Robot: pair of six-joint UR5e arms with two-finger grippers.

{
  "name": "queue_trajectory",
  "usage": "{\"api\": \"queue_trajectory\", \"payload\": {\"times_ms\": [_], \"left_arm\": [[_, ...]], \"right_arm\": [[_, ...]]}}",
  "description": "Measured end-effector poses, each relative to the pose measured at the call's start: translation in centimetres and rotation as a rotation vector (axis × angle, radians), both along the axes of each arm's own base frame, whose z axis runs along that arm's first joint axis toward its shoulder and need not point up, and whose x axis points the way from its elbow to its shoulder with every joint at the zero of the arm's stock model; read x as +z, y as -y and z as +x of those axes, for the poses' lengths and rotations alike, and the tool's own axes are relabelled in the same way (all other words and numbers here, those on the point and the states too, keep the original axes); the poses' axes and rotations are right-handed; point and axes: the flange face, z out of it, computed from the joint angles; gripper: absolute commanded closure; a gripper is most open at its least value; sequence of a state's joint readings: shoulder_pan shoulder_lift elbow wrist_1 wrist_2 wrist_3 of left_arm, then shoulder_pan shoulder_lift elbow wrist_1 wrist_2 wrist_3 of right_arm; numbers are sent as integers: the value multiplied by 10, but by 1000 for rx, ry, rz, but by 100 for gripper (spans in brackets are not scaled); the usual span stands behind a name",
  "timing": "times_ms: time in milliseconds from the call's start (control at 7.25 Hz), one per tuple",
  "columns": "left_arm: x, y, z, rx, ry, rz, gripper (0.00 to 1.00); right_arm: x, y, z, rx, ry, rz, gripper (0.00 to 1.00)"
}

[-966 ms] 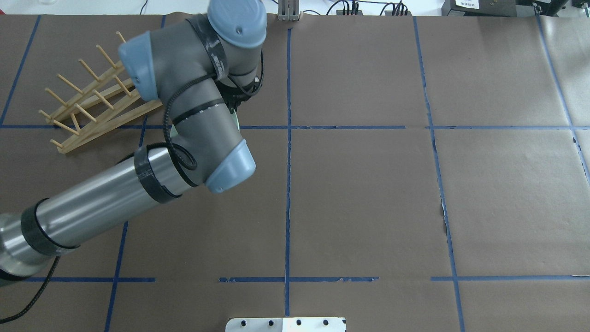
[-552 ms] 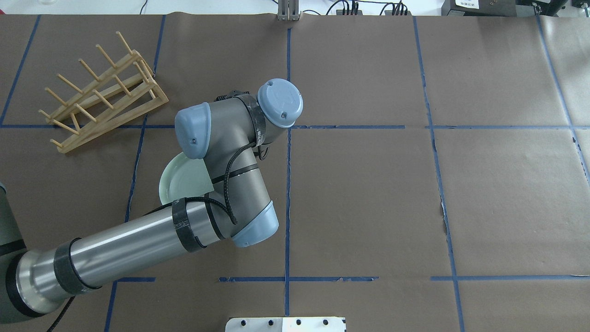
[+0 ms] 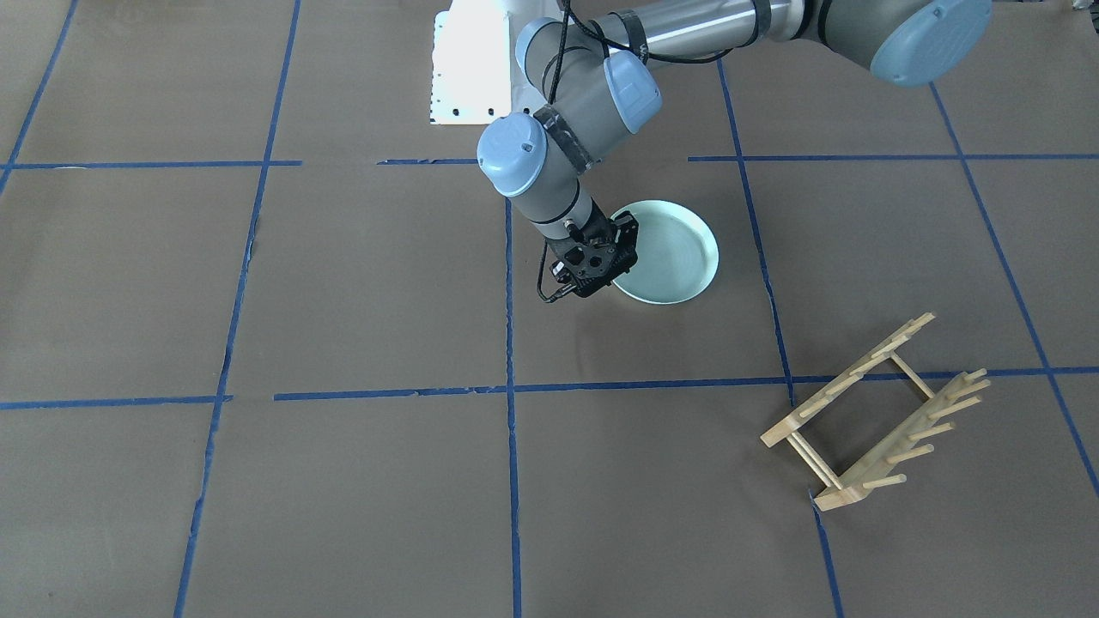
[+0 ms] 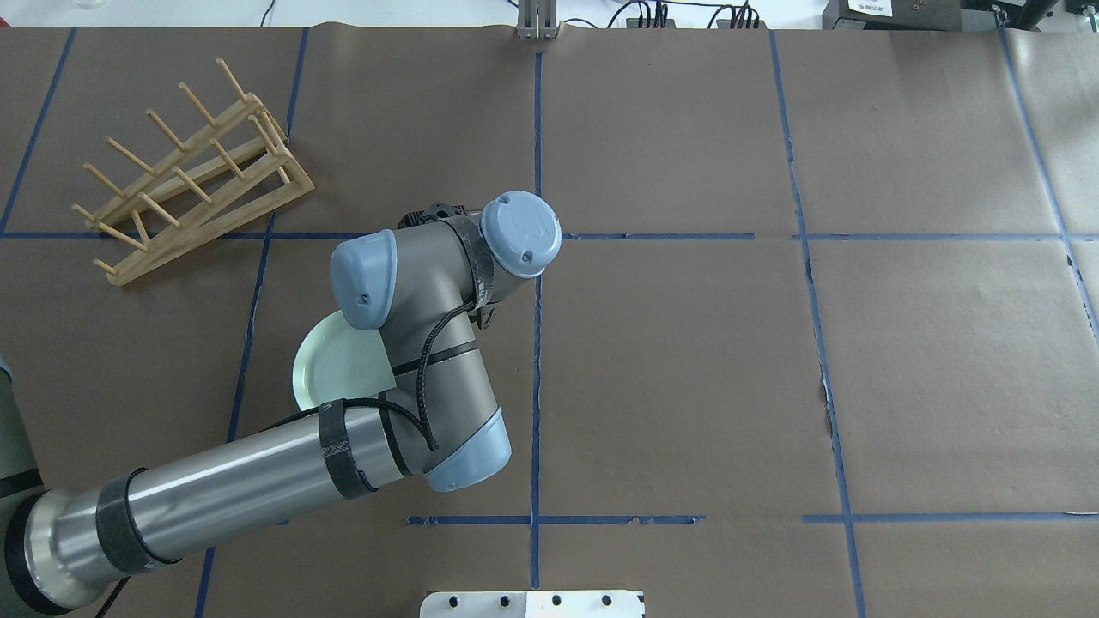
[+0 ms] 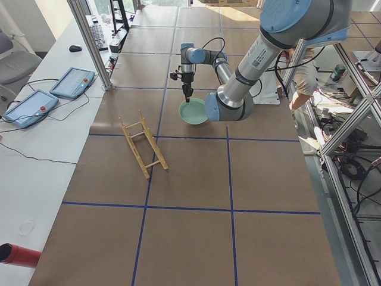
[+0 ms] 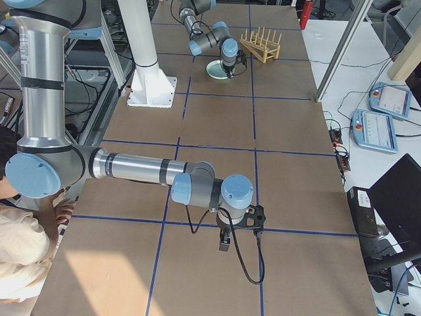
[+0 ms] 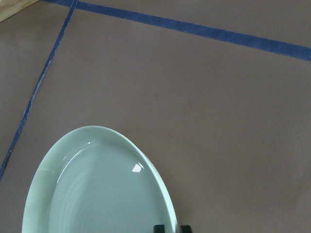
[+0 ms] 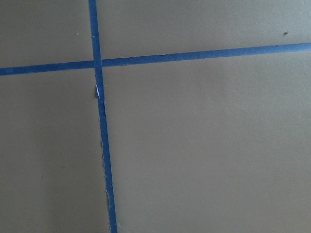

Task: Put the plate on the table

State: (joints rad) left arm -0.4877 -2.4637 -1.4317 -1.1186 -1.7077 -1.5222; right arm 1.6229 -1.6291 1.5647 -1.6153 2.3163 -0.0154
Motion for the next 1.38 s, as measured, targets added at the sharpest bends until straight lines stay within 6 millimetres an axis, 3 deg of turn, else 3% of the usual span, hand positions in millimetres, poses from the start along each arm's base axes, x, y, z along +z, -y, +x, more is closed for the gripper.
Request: {"api": "queue_trajectory", "payload": {"times_ms": [138, 276, 552, 690, 828, 966, 1103, 1241, 1379], "left_arm": [[-7, -1, -17, 24, -40, 36, 0], [-20, 8, -55, 73, -101, 106, 0], [-38, 60, -171, 162, -213, 268, 0], [-23, 98, -243, 237, -275, 325, 0], [10, 131, -322, 334, -317, 384, 0], [56, 151, -401, 441, -332, 440, 0], [112, 159, -485, 534, -318, 485, 0], [175, 151, -558, 590, -300, 493, 0], [238, 131, -614, 606, -310, 472, 0]], "right_arm": [[0, 0, 0, 0, 0, 0, 0], [0, 0, 0, 0, 0, 0, 0], [0, 0, 0, 0, 0, 0, 0], [0, 0, 0, 0, 0, 0, 0], [0, 0, 0, 0, 0, 0, 0], [0, 0, 0, 0, 0, 0, 0], [0, 0, 0, 0, 0, 0, 0], [0, 0, 0, 0, 0, 0, 0], [0, 0, 0, 0, 0, 0, 0]]}}
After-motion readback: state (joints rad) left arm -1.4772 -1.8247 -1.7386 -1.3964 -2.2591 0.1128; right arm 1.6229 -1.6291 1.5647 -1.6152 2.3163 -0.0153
